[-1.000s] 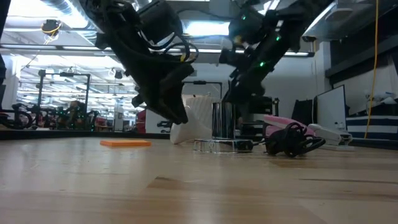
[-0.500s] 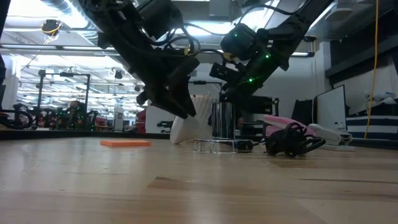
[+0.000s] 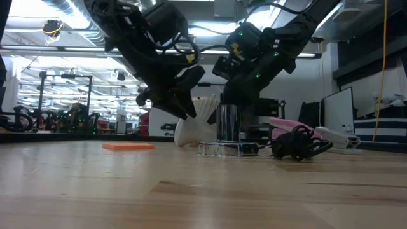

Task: Screw lightbulb
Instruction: Insert the lightbulb into the lamp

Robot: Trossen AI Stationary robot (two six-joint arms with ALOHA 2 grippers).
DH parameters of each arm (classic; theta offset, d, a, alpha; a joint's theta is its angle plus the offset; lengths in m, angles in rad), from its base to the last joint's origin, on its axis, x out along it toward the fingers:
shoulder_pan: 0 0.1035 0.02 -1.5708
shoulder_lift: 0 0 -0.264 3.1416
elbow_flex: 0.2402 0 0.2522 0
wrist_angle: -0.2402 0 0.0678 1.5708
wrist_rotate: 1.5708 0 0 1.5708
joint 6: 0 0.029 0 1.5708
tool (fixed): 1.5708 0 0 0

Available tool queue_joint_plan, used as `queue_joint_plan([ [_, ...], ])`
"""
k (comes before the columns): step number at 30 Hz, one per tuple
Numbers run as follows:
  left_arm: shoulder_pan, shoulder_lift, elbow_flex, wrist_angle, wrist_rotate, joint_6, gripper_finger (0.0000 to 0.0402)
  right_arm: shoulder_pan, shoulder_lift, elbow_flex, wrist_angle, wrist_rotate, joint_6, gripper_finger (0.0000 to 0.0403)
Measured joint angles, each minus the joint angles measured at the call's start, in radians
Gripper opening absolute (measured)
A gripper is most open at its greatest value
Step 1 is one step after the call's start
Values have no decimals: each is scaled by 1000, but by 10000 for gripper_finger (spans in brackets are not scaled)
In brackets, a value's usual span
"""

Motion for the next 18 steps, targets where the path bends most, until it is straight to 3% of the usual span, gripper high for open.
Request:
queue_joint_plan([
  [7, -16, -7, 0, -6, 0, -10, 131, 0, 0, 12, 7, 135, 0, 175],
  [15, -77, -102, 0, -23, -2, 12, 131, 0, 0, 81, 7, 147, 0, 175],
  [18, -84, -137, 0, -21, -54, 36, 131, 0, 0, 106, -11, 147, 0, 175],
])
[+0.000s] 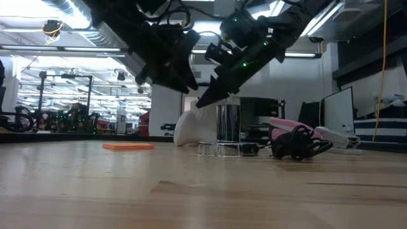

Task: Screw lightbulb
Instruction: Insert the lightbulb into the lamp

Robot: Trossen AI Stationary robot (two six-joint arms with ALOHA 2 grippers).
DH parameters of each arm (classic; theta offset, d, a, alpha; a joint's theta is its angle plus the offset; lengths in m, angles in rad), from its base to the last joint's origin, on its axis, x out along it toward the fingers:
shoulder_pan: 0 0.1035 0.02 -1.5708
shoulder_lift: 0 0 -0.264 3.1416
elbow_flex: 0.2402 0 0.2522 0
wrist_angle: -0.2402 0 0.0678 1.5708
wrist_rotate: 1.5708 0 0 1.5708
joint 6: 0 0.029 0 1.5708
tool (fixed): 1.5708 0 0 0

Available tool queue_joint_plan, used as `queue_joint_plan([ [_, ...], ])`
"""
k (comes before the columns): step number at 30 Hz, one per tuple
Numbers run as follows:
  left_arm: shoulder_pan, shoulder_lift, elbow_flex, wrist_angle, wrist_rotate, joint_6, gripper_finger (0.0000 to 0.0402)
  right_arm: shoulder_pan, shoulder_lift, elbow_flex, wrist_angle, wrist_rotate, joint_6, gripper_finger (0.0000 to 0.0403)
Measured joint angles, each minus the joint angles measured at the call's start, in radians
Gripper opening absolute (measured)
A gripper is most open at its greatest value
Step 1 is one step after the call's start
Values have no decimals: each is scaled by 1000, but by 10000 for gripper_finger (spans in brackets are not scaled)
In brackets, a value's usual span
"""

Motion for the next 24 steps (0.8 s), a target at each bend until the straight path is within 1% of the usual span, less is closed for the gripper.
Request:
queue_joint_plan([
  [3, 14, -7, 0, 0, -85, 1, 131, 0, 0, 22, -34, 1, 0, 175],
  [5, 35, -7, 0, -2, -107, 2, 131, 0, 6, 29, -43, 1, 0, 175],
  [8, 71, 2, 0, -5, -109, 2, 131, -8, 23, 30, -45, 0, 0, 175],
  [12, 123, 3, 0, -10, -109, -3, 131, -27, 56, 30, -46, 25, 5, 175],
  [16, 178, 6, 0, -10, -109, -12, 131, -61, 81, 30, -47, 36, 59, 175],
  [21, 231, 26, 0, -28, -109, -28, 131, -95, 85, 29, -49, 23, 79, 175],
  [24, 260, 49, 0, -29, -72, -38, 131, -102, 85, 29, -53, -26, 79, 175],
])
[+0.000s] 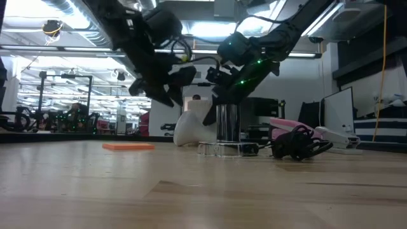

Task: Screw lightbulb
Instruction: Insert the lightbulb into the lamp

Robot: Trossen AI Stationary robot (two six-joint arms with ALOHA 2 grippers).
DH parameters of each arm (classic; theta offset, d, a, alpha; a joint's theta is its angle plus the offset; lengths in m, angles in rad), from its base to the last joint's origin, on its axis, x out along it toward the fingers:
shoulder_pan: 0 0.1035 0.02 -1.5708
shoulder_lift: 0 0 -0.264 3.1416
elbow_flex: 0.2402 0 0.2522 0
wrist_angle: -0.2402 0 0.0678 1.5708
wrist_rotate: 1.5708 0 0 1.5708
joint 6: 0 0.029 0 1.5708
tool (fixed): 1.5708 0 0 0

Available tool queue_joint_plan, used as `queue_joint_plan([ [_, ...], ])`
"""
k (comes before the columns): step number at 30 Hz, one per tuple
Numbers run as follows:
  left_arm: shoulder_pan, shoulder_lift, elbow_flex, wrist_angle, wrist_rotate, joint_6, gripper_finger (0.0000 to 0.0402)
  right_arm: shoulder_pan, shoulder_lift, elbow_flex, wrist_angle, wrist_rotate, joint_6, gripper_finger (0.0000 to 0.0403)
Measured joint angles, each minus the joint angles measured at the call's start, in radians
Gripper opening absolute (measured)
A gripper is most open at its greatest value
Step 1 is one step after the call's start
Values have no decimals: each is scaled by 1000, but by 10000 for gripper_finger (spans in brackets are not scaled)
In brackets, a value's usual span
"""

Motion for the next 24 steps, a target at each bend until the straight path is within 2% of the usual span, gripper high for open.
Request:
queue_joint_plan([
  [3, 22, 30, 0, -2, 63, -19, 131, 4, 0, 0, -6, -28, -10, 175],
  [7, 33, 69, 0, -3, 93, -47, 131, 4, 0, 0, -9, -90, -15, 175],
  [13, 31, 110, 0, 20, 163, -50, 131, 4, 0, 0, -19, -96, -27, 175],
  [21, 31, 132, 0, 88, 184, -50, 131, 5, -1, 0, -63, -136, -27, 175],
  [24, 30, 127, 0, 91, 188, -50, 131, 10, -2, 1, -64, -163, 29, 175],
])
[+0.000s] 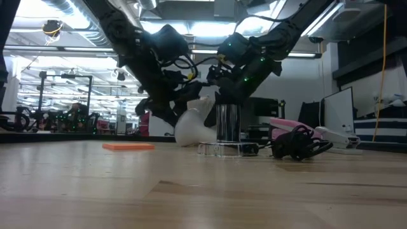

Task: Screw lightbulb
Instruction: Insert the lightbulb into the lamp

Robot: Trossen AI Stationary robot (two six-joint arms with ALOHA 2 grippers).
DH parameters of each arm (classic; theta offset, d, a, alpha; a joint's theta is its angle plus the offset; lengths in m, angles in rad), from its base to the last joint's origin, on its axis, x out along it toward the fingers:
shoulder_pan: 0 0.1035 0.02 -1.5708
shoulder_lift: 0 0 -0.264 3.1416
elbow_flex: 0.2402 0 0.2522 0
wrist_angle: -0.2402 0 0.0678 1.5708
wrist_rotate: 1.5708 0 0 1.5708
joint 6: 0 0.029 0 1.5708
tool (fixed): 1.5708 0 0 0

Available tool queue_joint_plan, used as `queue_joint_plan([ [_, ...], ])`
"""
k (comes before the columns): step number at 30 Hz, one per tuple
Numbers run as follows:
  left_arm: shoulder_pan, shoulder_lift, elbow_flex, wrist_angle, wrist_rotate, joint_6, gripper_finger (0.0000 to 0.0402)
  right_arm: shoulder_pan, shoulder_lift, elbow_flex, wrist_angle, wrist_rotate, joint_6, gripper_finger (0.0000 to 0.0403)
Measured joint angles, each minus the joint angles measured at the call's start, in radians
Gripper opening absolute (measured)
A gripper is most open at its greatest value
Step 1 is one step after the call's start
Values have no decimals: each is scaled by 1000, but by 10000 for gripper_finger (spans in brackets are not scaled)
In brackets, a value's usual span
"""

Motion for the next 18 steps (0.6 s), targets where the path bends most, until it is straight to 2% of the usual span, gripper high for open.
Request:
queue_joint_plan([
  [5, -7, -1, 0, -6, 32, 0, 131, 17, 2, 3, -25, -23, 98, 175],
  [18, -46, -1, 0, -7, 32, 38, 131, 99, 2, 152, -303, -13, 226, 175],
])
